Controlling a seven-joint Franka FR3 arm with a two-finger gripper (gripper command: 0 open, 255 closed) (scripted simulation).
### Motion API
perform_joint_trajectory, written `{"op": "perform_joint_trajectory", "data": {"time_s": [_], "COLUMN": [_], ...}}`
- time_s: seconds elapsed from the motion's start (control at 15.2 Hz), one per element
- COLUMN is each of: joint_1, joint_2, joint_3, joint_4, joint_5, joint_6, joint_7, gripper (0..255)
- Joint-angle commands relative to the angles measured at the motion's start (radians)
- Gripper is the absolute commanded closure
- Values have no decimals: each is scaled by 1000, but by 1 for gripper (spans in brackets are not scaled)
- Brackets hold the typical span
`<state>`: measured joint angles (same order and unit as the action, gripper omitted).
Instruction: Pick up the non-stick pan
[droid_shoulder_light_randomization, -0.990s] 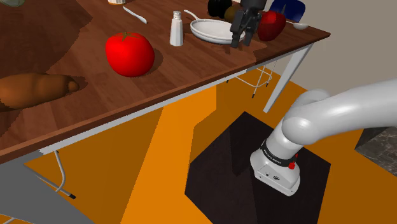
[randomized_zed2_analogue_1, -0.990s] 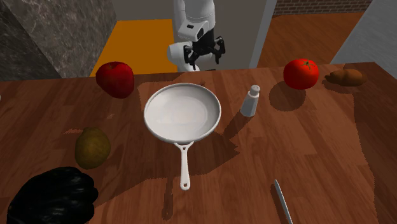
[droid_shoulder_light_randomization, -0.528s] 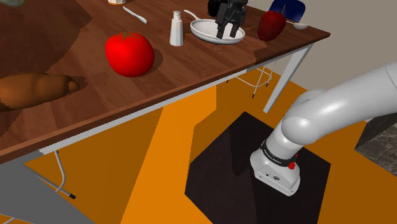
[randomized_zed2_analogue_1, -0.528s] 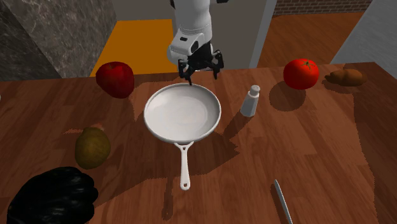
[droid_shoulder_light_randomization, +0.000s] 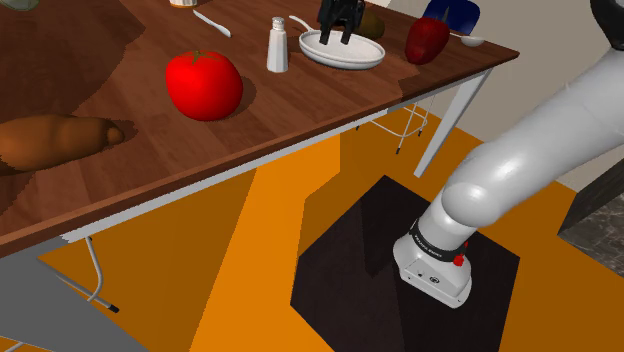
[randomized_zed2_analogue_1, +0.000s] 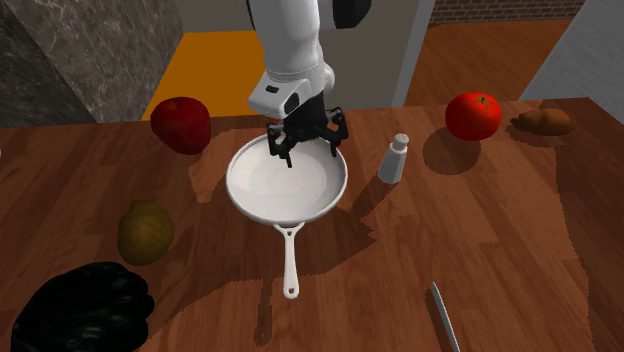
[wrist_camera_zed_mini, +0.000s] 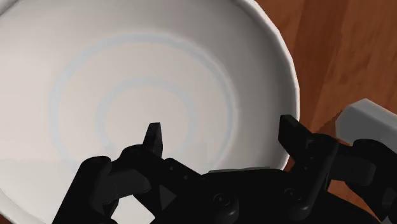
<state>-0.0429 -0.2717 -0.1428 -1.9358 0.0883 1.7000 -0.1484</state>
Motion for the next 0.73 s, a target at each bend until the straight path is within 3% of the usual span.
{"op": "perform_joint_trajectory", "data": {"time_s": [0.0, 0.66], "joint_1": [-3, -41], "joint_2": [62, 411], "joint_3": [-11, -59], "joint_4": [62, 483], "joint_5": [6, 75], "joint_6": [18, 26], "joint_7": [-12, -72], "gripper": [0, 0]}}
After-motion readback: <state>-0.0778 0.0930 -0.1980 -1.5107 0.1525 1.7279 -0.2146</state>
